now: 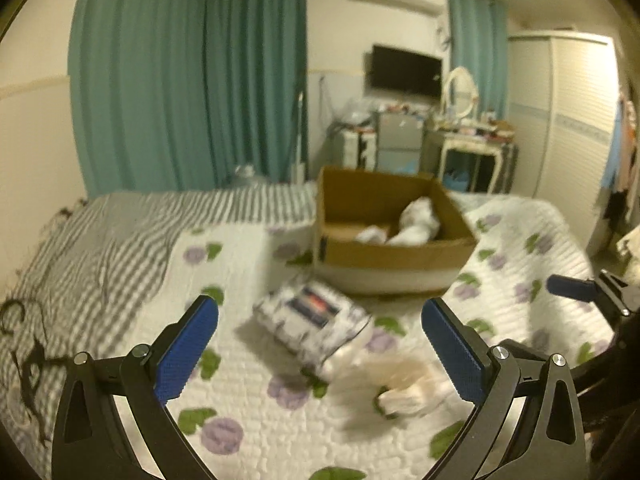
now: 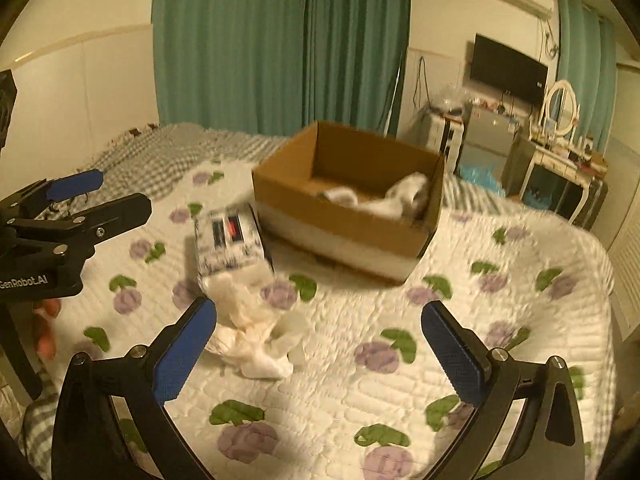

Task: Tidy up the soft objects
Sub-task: 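Move both tools back toward the crumpled tissue on the quilt, then grasp the white plastic item with the left tool while the right tool grasps white tissue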

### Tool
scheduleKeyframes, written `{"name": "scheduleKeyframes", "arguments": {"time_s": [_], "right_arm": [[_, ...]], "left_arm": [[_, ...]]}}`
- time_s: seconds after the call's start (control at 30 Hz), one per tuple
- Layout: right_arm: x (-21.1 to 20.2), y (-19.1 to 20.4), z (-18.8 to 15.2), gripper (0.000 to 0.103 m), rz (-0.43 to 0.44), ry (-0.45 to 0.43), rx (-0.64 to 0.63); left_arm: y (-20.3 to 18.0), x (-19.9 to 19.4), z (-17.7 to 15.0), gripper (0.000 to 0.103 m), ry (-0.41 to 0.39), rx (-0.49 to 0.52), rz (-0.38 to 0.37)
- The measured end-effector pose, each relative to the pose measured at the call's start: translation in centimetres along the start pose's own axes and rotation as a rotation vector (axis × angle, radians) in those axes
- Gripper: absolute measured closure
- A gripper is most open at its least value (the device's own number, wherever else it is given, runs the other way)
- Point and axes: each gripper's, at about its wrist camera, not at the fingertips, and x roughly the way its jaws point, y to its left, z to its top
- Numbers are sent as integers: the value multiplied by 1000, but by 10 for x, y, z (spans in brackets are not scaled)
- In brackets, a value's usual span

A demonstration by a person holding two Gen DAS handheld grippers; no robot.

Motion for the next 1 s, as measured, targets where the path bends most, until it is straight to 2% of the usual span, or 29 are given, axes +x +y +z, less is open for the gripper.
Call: {"name": "scheduleKeyframes", "arguments": {"time_s": [0.23,0.3,0.4,0.63,0.73,0.83,0.9,0.97,1.0], "right_arm": [[37,-10,-35,0,0,110,51],[39,-18,-38,0,-5,121,77],[38,-32,-40,0,-18,111,139],[43,-38,-37,1,-41,118,178],[45,-41,-38,1,-89,137,182],[46,-46,-41,1,-78,146,209],[45,-44,-41,1,-82,141,200],[46,-42,-41,1,-83,142,190],[47,-40,-41,1,-85,143,183]], "left_arm": [[-3,42,-45,0,153,7,-46],[-6,49,-56,0,180,11,-56],[-12,57,-70,0,225,13,-110],[-32,63,-68,1,247,58,-170],[-40,70,-68,3,276,61,-211],[-42,80,-70,24,304,63,-232],[-42,88,-74,31,336,56,-246],[-42,89,-74,51,339,55,-268],[-44,88,-74,56,332,62,-279]]}}
